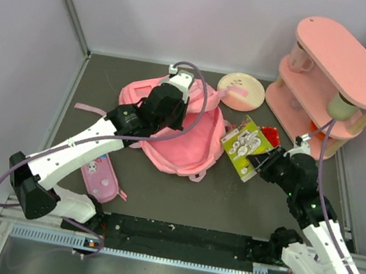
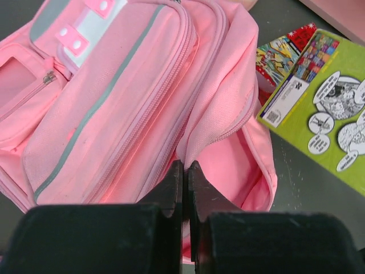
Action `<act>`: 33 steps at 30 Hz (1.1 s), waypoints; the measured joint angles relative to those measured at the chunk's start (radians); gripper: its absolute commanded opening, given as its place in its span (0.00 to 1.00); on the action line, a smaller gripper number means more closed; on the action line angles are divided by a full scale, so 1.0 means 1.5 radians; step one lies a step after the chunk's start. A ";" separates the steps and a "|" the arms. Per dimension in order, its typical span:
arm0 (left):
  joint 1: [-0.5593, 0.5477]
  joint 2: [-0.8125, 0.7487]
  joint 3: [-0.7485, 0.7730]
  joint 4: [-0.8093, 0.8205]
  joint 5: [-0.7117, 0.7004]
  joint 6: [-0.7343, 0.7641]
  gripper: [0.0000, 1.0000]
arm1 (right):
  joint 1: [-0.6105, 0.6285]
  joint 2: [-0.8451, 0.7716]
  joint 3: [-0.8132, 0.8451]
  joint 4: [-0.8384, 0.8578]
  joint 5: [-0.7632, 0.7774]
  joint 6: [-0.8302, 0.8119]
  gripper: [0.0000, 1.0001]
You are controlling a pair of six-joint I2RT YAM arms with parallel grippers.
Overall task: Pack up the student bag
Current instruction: Place the book in the student bag.
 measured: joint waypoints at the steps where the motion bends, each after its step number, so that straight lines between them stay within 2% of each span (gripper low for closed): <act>1: 0.002 -0.002 0.006 0.000 -0.009 -0.002 0.00 | 0.000 0.004 0.000 0.009 -0.026 0.012 0.00; 8: 0.003 -0.006 0.008 -0.015 -0.025 -0.017 0.00 | -0.001 0.010 -0.055 0.179 -0.212 0.137 0.00; 14: 0.003 -0.009 0.007 -0.011 -0.022 -0.030 0.00 | 0.007 0.033 -0.064 0.228 -0.266 0.198 0.00; 26: 0.003 -0.029 -0.004 0.002 0.011 -0.052 0.00 | 0.083 0.236 -0.074 0.380 -0.264 0.284 0.00; 33: 0.003 -0.030 -0.008 0.014 0.017 -0.067 0.00 | 0.152 0.403 -0.018 0.477 -0.191 0.312 0.00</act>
